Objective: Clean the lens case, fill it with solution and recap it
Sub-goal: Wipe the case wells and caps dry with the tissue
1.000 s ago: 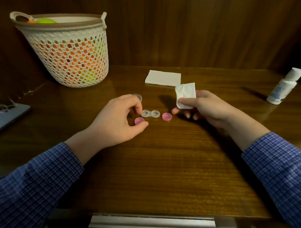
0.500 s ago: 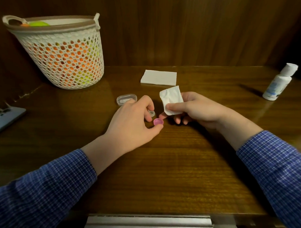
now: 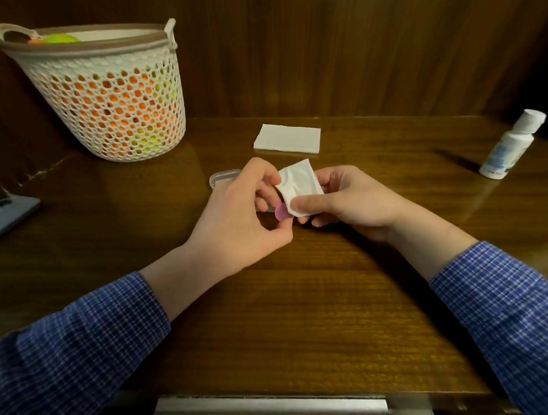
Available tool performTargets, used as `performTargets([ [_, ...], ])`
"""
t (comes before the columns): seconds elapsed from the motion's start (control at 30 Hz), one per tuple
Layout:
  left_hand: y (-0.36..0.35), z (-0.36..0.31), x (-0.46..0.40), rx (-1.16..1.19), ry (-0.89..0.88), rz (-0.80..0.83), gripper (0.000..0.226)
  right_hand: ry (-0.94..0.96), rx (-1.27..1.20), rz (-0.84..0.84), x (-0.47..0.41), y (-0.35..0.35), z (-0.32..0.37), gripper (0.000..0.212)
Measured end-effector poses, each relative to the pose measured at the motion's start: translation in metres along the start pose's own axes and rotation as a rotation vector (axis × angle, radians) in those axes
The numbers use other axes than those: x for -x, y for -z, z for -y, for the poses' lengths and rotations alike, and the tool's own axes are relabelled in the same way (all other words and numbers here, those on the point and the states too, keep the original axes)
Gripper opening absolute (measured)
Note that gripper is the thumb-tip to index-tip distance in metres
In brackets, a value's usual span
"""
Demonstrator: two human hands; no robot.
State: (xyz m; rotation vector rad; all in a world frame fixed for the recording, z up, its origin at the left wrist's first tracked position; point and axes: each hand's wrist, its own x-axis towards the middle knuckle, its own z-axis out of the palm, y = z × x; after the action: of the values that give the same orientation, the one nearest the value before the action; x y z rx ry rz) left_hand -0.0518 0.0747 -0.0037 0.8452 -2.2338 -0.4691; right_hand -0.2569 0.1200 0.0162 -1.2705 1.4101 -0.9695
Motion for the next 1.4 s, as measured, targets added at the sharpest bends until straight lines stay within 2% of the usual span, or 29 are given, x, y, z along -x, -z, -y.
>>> performTargets([
  [0.13,0.001,-0.003,0.002,0.094,-0.04,-0.065,0.057,0.035,-0.082,-0.014,0.003,-0.004,0.001,0.019],
  [0.23,0.003,-0.007,0.001,0.183,0.005,-0.116,0.049,0.046,-0.195,-0.009,0.006,-0.007,0.001,0.019],
  [0.33,0.004,-0.008,-0.001,0.295,0.063,-0.079,0.034,0.061,-0.268,-0.043,0.007,-0.008,0.001,0.017],
  [0.43,0.003,-0.009,-0.003,0.325,0.094,-0.029,0.035,0.095,-0.242,-0.076,0.007,-0.009,0.001,0.015],
  [0.53,0.004,-0.008,-0.004,0.395,0.129,-0.011,0.036,0.142,-0.169,-0.11,0.008,-0.01,0.0,0.013],
  [0.67,0.009,-0.007,-0.011,0.653,0.364,0.141,0.027,0.283,0.164,-0.28,0.008,-0.009,-0.002,0.018],
  [0.77,0.011,-0.006,-0.012,0.826,0.461,0.258,0.03,0.424,0.296,-0.239,0.012,-0.007,-0.001,0.013],
  [0.83,0.012,-0.006,-0.011,0.862,0.471,0.287,0.03,0.501,0.347,-0.242,0.014,-0.007,-0.001,0.011],
  [0.97,0.012,-0.001,-0.011,0.895,0.471,0.343,0.029,0.588,0.469,-0.336,0.013,-0.013,-0.006,0.022],
  [1.1,0.015,0.002,-0.011,0.921,0.483,0.389,0.032,0.699,0.567,-0.36,0.015,-0.016,-0.007,0.009],
  [1.27,0.014,0.002,-0.01,0.943,0.499,0.424,0.031,0.722,0.584,-0.285,0.014,-0.015,-0.007,0.024],
  [1.4,0.018,-0.001,-0.014,0.981,0.534,0.483,0.026,0.702,0.619,-0.223,0.016,-0.013,-0.005,0.02],
])
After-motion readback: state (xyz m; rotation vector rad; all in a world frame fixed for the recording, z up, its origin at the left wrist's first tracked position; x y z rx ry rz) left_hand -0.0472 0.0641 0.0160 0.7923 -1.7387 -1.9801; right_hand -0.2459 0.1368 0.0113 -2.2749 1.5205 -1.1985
